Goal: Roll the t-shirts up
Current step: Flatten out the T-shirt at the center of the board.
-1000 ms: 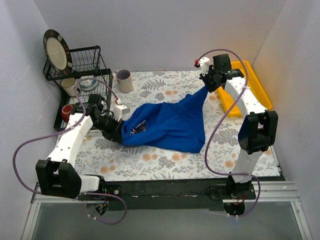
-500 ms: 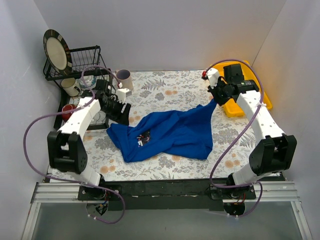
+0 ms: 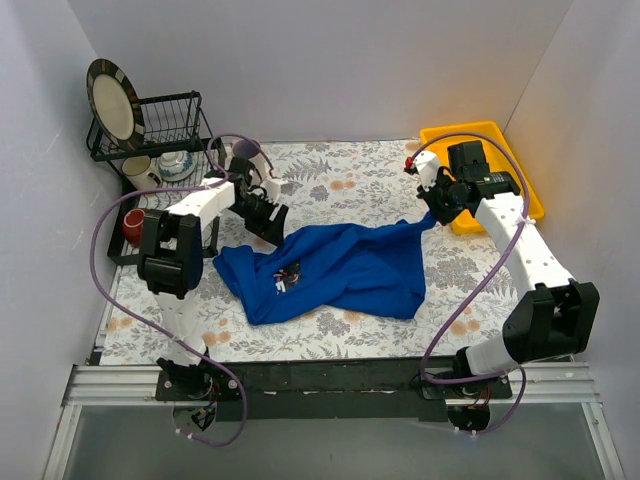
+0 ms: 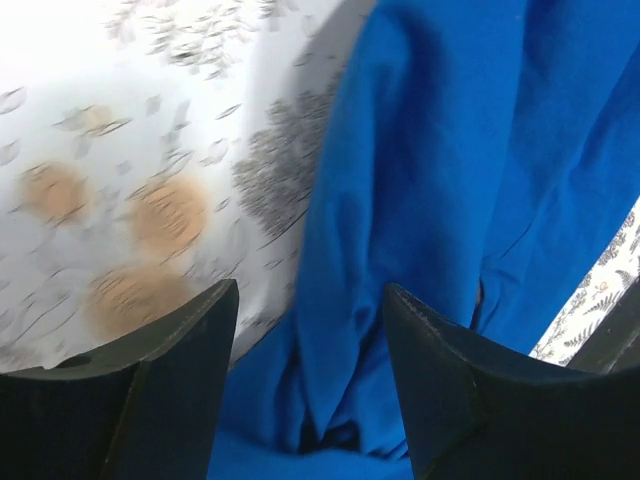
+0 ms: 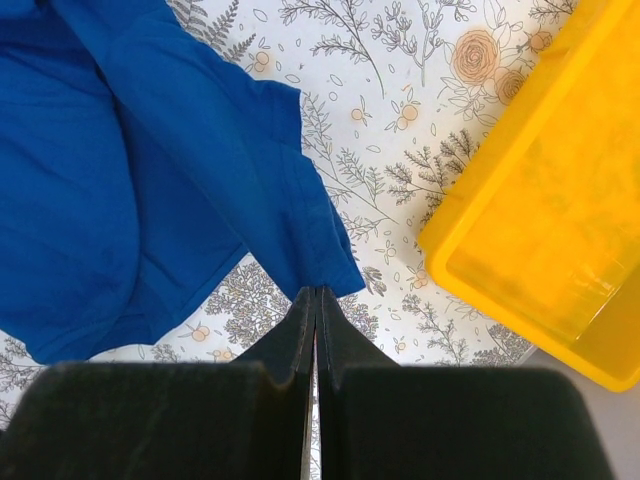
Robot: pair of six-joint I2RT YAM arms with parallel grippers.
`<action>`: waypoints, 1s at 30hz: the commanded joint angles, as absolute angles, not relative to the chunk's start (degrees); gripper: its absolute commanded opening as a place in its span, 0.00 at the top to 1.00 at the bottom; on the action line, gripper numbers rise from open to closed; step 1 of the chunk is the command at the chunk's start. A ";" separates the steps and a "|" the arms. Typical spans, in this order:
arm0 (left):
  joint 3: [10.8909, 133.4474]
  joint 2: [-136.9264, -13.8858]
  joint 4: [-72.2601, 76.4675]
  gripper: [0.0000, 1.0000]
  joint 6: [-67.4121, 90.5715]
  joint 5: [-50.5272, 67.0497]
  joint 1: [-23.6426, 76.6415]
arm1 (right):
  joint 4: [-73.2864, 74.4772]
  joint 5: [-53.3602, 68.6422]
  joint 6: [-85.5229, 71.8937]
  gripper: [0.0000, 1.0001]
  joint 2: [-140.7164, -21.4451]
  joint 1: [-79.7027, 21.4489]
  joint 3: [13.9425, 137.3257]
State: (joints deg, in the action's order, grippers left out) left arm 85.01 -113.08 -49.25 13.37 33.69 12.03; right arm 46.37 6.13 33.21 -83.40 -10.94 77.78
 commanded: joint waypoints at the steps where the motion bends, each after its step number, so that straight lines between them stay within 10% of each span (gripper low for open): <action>1: 85.60 -114.69 -49.04 0.44 12.48 36.21 14.50 | 44.47 6.42 32.96 0.99 -83.93 -10.72 78.75; 8: 95.23 -115.49 -50.44 1.00 15.37 35.16 14.50 | 41.67 3.79 31.47 0.99 -88.59 -10.02 85.06; 14: 112.57 -110.75 -52.56 1.00 20.56 34.19 13.71 | 38.42 5.88 30.06 0.99 -92.64 -5.63 100.36; 30: 109.59 -84.57 -58.19 1.00 22.75 34.10 13.80 | 35.42 1.94 25.75 0.99 -71.48 -2.99 98.26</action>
